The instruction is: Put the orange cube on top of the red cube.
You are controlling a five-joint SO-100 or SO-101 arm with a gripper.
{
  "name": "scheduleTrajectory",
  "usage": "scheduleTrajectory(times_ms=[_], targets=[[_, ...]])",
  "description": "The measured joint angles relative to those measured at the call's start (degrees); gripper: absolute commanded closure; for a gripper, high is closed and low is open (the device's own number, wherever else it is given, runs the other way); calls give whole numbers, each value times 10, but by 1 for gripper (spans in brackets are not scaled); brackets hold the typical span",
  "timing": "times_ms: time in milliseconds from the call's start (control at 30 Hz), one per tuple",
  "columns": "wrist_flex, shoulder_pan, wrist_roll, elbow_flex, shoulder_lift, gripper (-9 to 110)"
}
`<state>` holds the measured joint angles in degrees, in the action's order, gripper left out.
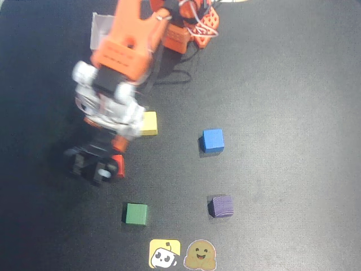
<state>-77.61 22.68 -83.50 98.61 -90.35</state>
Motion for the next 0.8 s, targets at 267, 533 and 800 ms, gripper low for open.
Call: scheduleTrajectory(times_ms=[267, 533, 800], targets=[[5, 42, 12, 0, 0, 96], [33, 33, 96, 2, 10, 96], [21, 30, 143, -24, 41, 96]])
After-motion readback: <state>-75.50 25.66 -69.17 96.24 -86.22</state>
